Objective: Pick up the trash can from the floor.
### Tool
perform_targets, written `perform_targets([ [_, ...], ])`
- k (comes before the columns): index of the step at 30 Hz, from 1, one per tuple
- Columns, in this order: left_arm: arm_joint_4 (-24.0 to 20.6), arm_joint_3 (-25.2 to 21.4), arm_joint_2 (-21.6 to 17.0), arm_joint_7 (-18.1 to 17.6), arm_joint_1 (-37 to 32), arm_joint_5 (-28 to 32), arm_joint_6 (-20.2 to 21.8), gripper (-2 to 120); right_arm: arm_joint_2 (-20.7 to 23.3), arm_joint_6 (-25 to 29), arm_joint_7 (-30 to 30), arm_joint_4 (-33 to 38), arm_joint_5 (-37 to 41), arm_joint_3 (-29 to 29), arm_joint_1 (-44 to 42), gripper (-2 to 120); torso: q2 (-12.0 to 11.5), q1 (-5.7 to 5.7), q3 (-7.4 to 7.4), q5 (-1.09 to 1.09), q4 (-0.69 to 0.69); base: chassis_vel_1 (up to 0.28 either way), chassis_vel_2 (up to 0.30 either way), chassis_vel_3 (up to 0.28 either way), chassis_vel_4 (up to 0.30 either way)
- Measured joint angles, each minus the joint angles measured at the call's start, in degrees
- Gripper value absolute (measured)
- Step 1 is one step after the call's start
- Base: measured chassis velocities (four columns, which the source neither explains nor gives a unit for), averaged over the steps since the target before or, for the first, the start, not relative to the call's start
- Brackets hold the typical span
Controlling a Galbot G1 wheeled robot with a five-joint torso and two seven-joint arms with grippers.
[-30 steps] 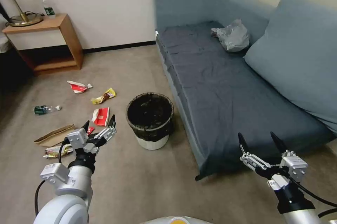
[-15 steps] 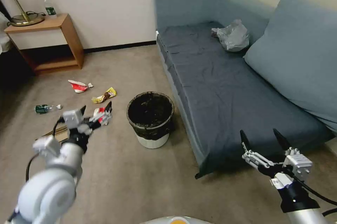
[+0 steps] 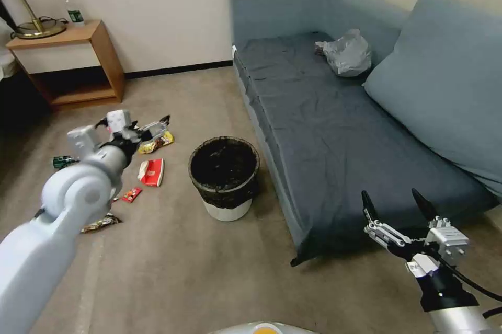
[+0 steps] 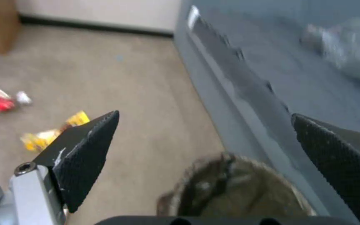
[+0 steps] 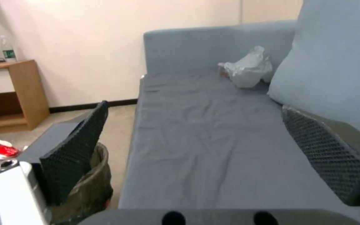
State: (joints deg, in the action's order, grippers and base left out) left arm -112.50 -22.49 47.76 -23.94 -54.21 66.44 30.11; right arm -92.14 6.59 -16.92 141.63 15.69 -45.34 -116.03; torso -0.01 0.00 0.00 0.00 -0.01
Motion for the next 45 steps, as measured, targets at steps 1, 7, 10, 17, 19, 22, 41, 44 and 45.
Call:
perform_targets([
  [1,0.0,0.0,0.0,0.0,0.0,0.0,0.0,100,0.0,0.0,0.0,0.0,0.0,0.0,0.0,100,0.0,0.0,0.0,0.0,0.0,0.0,0.0,0.0,0.0],
  [7,4.36,5.91,3.43,-3.42,5.11,-0.94,3.7,100,0.0,0.0,-0.09,-0.67,0.01,-0.83,0.48,100,0.0,0.0,0.0,0.01,0.01,0.0,0.0,0.0,0.0],
  [10,7.01,8.3,5.49,-4.12,6.3,-3.09,4.2,100,0.0,0.04,-0.11,-0.87,0.28,-1.71,0.57,100,0.0,0.0,0.0,0.0,0.01,0.0,0.0,0.0,0.0],
  [17,10.96,10.79,8.71,-5.35,6.55,-5.98,4.41,100,0.0,0.11,-0.12,-1.11,0.36,-2.19,0.87,100,0.0,0.0,0.0,0.01,0.02,0.0,0.0,0.0,0.0],
  [19,11.59,10.82,9.17,-5.63,6.39,-6.64,4.41,100,0.0,0.11,-0.13,-1.16,0.32,-2.17,0.88,100,0.0,0.0,0.0,0.0,0.02,0.0,0.0,0.0,0.0],
  [22,12.98,10.96,10.17,-5.98,6.17,-7.83,4.41,100,0.0,0.14,-0.15,-1.34,0.27,-2.21,0.89,100,0.0,0.0,0.0,0.0,0.02,0.0,0.0,0.0,0.0],
  [41,20.05,12.53,14.67,-6.64,5.8,-9.98,4.03,96,0.0,0.15,-0.18,-1.95,0.06,-2.33,1.2,100,0.01,0.0,-0.01,0.0,0.01,0.0,0.0,0.0,0.0],
  [44,20.65,12.78,14.89,-6.4,5.58,-10.15,3.83,95,0.0,0.16,-0.18,-1.96,0.09,-2.37,1.27,100,0.01,0.0,0.0,0.0,0.01,0.0,0.0,0.0,0.0],
  [45,20.81,12.92,14.99,-6.16,5.35,-10.2,3.64,95,0.0,0.16,-0.18,-1.96,0.1,-2.37,1.28,100,0.01,0.0,0.0,0.0,0.01,0.0,0.0,0.0,0.0],
])
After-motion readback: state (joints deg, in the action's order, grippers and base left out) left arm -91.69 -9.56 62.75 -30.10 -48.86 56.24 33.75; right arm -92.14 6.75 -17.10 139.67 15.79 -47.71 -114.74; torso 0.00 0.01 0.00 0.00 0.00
